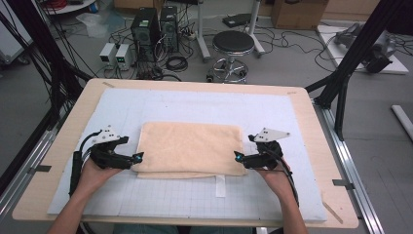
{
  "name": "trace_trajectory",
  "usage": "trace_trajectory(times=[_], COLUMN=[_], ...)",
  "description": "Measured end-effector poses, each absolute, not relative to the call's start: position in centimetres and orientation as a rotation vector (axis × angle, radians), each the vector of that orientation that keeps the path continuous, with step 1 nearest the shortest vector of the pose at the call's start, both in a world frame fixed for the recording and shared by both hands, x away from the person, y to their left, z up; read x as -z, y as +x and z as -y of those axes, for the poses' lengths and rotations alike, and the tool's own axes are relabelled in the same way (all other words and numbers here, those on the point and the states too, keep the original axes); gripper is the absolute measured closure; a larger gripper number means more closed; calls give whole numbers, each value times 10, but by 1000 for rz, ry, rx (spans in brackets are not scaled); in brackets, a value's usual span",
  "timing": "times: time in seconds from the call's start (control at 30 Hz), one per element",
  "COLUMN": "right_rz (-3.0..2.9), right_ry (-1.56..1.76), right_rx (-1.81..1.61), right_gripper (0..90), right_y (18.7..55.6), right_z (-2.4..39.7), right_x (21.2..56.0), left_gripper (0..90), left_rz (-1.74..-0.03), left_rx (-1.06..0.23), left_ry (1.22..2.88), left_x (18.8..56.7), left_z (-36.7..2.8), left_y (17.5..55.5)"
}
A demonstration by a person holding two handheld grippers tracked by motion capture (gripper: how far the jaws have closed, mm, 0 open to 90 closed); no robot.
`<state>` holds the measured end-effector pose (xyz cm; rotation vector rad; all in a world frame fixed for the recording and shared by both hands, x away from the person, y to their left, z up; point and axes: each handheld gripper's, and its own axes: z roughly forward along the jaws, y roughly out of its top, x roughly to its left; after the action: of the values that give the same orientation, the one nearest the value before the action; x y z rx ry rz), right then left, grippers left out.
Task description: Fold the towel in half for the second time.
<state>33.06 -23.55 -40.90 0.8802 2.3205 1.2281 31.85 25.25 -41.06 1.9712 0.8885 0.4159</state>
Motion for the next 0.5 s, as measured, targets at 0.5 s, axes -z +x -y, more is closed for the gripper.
trace_trajectory(times=[0.5], right_rz=[-2305], right_ry=[895], right_rx=[-1229], right_gripper=[157], right_y=[316], right_z=[252], right_x=[413], left_gripper=[104], left_rz=[-878], left_rx=[-431], left_ry=[1977], left_x=[409], left_z=[-259], left_y=[304])
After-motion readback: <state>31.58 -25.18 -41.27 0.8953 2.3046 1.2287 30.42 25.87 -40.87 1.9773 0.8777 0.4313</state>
